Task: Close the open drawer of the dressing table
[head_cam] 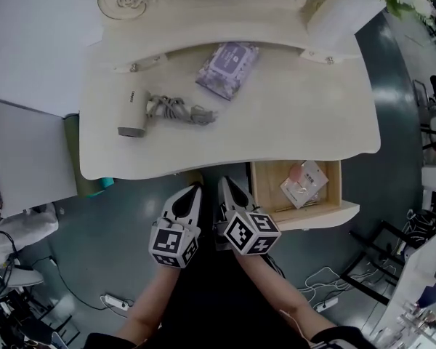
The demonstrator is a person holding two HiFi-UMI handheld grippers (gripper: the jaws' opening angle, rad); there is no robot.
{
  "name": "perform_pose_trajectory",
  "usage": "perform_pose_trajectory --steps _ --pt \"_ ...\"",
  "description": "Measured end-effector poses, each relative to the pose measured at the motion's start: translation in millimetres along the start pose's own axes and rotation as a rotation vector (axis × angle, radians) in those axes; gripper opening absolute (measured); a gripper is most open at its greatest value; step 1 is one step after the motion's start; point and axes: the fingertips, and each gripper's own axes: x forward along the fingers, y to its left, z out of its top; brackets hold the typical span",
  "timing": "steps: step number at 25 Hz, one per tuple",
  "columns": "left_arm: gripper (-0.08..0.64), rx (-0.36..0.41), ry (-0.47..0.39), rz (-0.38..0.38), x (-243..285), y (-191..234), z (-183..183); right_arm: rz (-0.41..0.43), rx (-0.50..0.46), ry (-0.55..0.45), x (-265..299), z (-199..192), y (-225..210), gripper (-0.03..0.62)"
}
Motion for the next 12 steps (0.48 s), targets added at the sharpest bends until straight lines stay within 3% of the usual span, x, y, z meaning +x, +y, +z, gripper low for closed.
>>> perform_pose_trajectory --steps 6,12 --pt "0.002 0.048 -0.128 -0.097 -19.1 -51.0 38.6 0.108 -0.111 -0.097 -46.4 35.6 27.3 0.023" --pt "0.002 0.102 -0.200 -0.190 -25.3 -100.1 71.4 0.124 -0.144 -0.256 -99.4 82.0 29.6 0.024"
